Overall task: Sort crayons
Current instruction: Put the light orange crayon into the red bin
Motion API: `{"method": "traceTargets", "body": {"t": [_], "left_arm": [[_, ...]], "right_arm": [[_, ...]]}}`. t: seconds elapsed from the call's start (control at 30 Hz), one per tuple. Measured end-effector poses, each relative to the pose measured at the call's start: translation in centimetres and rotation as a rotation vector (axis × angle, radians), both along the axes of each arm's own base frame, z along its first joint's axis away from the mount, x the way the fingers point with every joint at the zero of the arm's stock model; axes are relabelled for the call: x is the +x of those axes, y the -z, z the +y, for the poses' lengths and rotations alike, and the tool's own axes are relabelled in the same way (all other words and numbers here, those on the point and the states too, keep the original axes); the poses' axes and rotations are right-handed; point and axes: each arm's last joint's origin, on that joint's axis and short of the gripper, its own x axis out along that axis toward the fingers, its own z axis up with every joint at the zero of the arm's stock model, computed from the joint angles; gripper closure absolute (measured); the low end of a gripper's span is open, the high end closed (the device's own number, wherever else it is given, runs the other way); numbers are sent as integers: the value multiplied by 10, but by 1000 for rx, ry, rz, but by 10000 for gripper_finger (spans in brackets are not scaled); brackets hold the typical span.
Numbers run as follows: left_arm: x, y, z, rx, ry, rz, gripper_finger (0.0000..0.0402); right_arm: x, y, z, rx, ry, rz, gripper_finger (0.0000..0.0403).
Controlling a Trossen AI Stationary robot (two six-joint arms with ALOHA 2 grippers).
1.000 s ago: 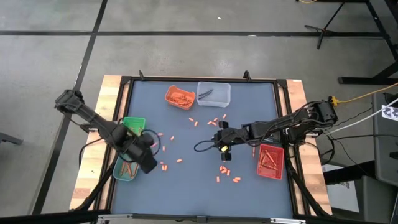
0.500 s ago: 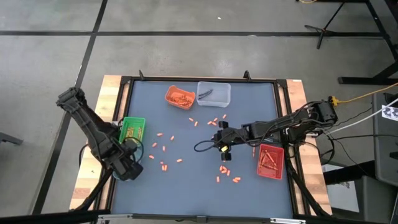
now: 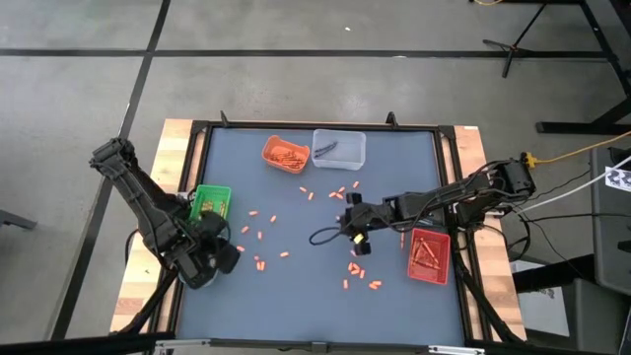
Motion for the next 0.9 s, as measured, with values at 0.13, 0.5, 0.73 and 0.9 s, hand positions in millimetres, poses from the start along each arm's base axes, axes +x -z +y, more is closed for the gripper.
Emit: {"method": "traceTargets", "body": {"t": [0.13, 0.5, 0.73, 0.9], "left_arm": [[12, -6, 0, 180, 66, -216, 322], [42, -14, 22, 559, 233, -240, 323], [60, -15, 53, 660, 327, -79, 323], [62, -24, 74, 679, 372, -36, 323]], "right_arm": [[-3, 3, 1, 26, -66, 50, 262], [-18, 8, 2, 59, -108, 287, 262], [-27, -1, 0, 28, -122, 468, 262], [-43, 3, -2, 12, -115, 634, 262]]}}
